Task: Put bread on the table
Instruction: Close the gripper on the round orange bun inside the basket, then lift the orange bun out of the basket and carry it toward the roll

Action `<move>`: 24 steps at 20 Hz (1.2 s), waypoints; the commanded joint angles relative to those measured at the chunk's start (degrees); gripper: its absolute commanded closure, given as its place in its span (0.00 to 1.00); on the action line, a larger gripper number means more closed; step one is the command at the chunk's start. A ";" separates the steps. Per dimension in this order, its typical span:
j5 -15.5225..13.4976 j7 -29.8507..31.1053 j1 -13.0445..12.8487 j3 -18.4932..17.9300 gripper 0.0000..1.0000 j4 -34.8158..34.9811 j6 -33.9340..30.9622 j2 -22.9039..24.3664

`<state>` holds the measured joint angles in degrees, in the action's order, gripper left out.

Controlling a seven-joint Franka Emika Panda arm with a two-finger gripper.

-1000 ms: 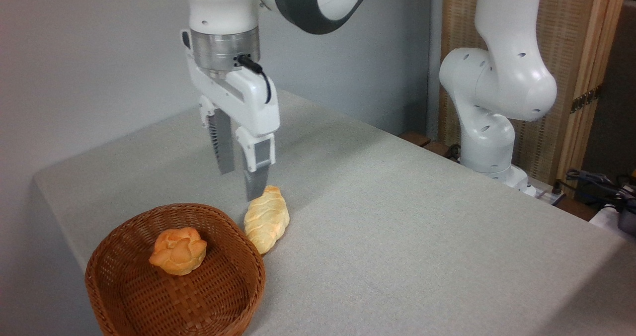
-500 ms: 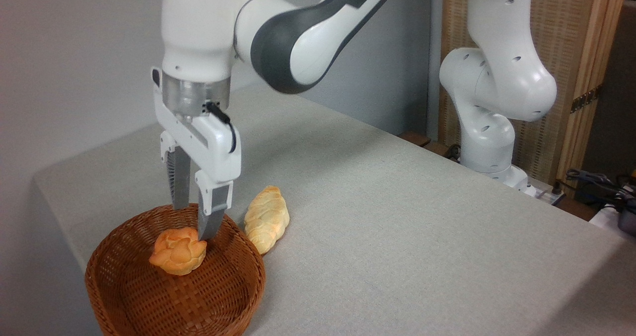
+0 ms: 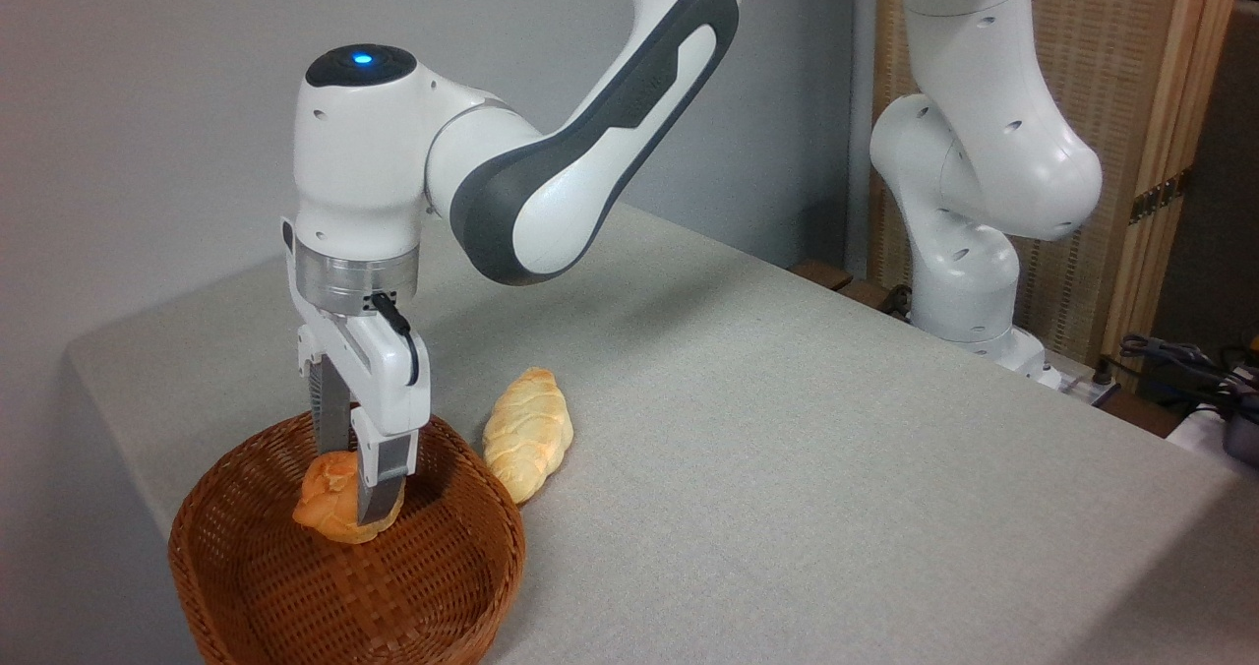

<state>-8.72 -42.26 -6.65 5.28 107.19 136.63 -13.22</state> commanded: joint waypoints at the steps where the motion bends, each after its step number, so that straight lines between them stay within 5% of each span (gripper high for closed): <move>1: 0.54 -0.10 -0.03 0.00 0.00 -0.85 0.12 -0.40; 2: 1.93 -0.19 -0.03 0.00 0.01 -0.67 0.12 -0.40; 5: 6.34 -0.19 0.15 0.08 0.47 -0.58 -0.23 -0.40; 7: 6.87 -0.10 0.15 0.17 0.63 -0.50 -0.40 -0.40; 24: 6.78 0.78 0.32 -0.18 0.62 -0.58 -0.67 1.18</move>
<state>-2.68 -42.33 -6.46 5.39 106.95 136.56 -13.00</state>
